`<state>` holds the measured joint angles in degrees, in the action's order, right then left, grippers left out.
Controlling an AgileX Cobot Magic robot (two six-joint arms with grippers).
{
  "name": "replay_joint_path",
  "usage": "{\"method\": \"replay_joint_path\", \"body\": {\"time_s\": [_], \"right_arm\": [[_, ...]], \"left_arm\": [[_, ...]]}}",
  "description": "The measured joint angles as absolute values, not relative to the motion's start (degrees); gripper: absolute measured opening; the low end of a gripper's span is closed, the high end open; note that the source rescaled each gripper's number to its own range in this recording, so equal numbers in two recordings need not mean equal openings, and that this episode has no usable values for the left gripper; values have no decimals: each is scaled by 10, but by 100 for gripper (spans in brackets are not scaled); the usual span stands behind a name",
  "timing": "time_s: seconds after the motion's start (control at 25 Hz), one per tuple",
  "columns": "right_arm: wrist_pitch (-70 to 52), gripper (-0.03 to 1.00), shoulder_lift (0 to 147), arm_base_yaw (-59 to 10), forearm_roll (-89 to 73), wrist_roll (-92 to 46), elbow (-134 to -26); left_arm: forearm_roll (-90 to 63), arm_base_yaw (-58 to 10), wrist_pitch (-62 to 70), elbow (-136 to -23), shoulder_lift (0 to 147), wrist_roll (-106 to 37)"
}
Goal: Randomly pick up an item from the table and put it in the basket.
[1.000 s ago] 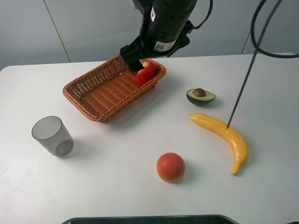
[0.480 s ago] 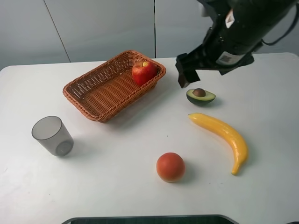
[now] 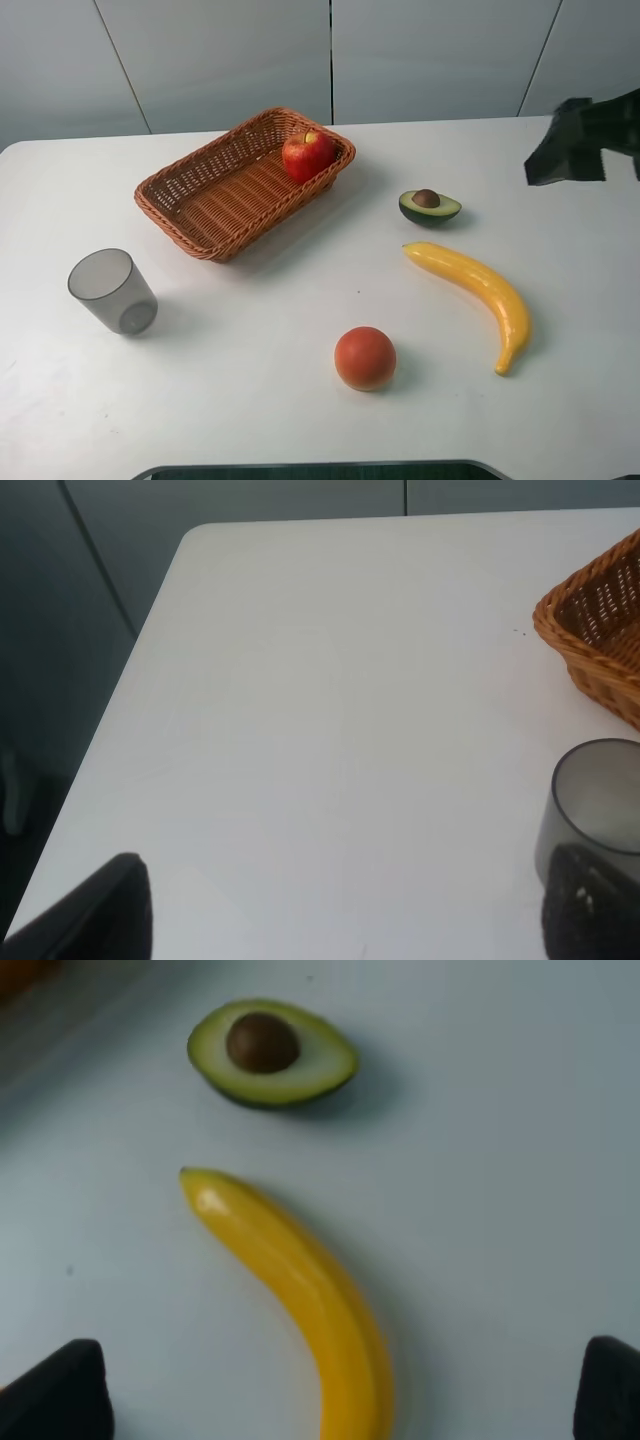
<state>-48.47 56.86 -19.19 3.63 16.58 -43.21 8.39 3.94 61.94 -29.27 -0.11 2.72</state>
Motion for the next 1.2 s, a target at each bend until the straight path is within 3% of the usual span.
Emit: {"method": "replay_joint_path", "body": {"time_s": [0.4,0.72,1.2], "right_arm": [[-521,100,366,-185,38,140,-426],[-653,100,222,-185,42,100,-424],[-635,100,10,-185,30,46,-322]], "left_arm": [[84,39,619,-293,-1,27],[84,39,619,-293,-1,27],[84,39,619,-293,-1,27]]}}
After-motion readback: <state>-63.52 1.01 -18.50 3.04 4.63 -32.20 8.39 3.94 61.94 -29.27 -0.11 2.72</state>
